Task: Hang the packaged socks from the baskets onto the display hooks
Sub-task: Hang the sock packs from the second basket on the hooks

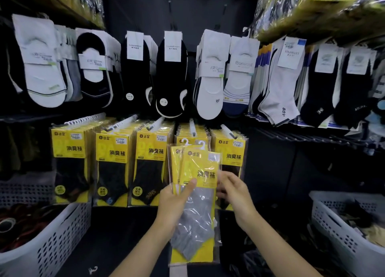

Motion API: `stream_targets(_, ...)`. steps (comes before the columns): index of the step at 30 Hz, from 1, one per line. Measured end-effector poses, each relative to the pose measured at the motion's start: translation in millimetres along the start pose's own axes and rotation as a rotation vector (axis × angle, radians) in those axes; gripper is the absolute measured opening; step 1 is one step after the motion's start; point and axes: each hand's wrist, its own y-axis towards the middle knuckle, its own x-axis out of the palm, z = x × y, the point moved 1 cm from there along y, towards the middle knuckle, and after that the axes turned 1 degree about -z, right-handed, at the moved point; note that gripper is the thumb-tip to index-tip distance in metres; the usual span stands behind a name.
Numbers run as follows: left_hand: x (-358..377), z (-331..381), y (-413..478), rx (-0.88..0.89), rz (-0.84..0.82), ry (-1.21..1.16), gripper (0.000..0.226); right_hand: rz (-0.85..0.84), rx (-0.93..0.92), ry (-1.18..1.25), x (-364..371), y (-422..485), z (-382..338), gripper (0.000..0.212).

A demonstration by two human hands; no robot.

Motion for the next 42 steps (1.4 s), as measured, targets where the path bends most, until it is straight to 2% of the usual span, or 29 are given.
stream_targets(4, 6.7, 4.9, -7.8, 0.036, -0.027, -0.003, 0.043, 0.020, -0.039, 0.020, 0.0, -13.9, -8.9, 0.018)
stream_targets(7, 5.0, 9.0, -8.1, 0.039, -0.029, 0.006, 0.054, 0.052, -0.017, 0.062, -7.6, -13.1, -7.1, 0.012)
stream_targets(10, -0.8, 15.1, -6.0, 0.059, -0.026, 0.033, 0.062, 0.166, 0.036, 0.113, -24.6, -7.7, -0.9, 0.009)
stream_targets(14, -11.2, 19.0, 4.0, 0.132, 0.006, 0.096, 0.035, 0.360, 0.020, 0.078, -53.6, 7.2, 0.5, 0.013)
stream_targets(17, -18.3, 17.2, 12.3, 0.166, -0.007, 0.137, 0.030, 0.431, -0.022, 0.040, -70.1, 23.9, -6.3, 0.011)
stream_targets(20, -20.9, 14.0, 16.1, 0.163, -0.015, 0.134, 0.031, 0.416, -0.076, 0.021, -75.2, 41.5, -17.3, 0.011)
stream_targets(24, -20.4, 8.0, 19.6, 0.160, -0.038, 0.114, 0.030, 0.304, -0.118, -0.066, -69.3, 60.2, -24.4, 0.011)
stream_targets(30, -17.4, -0.6, 26.2, 0.148, -0.083, 0.104, 0.030, 0.250, -0.049, -0.093, -64.8, 80.8, -10.2, 0.005)
stream_targets(33, -15.0, -2.7, 27.0, 0.145, -0.099, 0.101, 0.034, 0.337, 0.029, -0.060, -65.2, 90.8, 1.0, 0.015)
stream_targets(36, -13.7, -1.8, 25.2, 0.128, -0.100, 0.112, 0.039, 0.507, 0.144, -0.045, -67.3, 94.6, 9.9, 0.025)
stream_targets(39, -15.7, -5.6, 23.8, 0.127, -0.118, 0.117, 0.041, 0.655, 0.142, -0.117, -66.3, 84.4, 11.3, 0.034)
stream_targets(40, -16.4, -4.1, 20.3, 0.141, -0.118, 0.128, 0.041, 0.637, 0.124, -0.137, -64.5, 79.2, 9.6, 0.033)
stream_targets(42, -19.1, -6.5, 16.9, 0.172, -0.141, 0.171, 0.046, 0.442, 0.058, -0.109, -55.0, 67.8, 0.3, 0.025)
